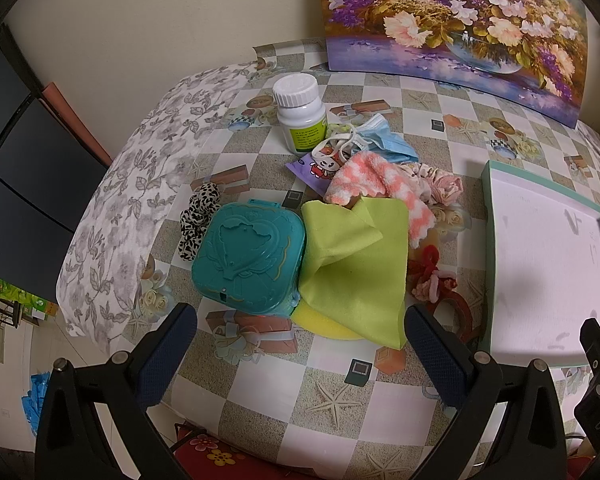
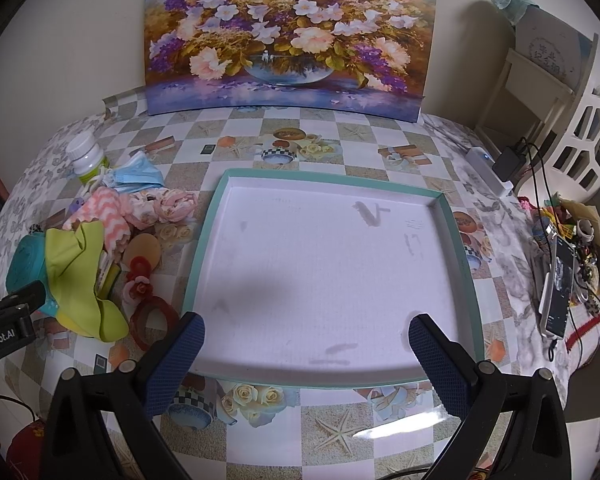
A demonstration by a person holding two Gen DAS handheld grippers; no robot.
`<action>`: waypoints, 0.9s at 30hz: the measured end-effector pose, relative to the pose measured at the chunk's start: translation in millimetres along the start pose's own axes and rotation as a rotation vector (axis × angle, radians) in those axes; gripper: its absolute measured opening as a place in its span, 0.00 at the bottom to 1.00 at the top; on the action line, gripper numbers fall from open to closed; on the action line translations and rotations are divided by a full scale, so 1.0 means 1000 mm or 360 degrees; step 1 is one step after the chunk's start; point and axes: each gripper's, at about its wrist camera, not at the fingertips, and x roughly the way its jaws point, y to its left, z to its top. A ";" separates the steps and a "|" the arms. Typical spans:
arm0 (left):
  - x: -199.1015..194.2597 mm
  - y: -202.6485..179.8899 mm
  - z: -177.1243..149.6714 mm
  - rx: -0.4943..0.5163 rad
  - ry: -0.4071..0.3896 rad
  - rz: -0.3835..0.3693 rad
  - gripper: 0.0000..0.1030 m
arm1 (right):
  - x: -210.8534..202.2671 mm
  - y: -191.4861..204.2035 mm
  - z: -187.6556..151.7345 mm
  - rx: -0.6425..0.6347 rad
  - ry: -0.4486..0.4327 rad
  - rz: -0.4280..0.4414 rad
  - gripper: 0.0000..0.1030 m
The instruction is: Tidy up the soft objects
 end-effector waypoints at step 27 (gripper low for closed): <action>0.000 0.000 0.000 0.0001 0.0002 0.0000 1.00 | -0.001 -0.002 0.000 -0.0002 0.0005 0.0001 1.00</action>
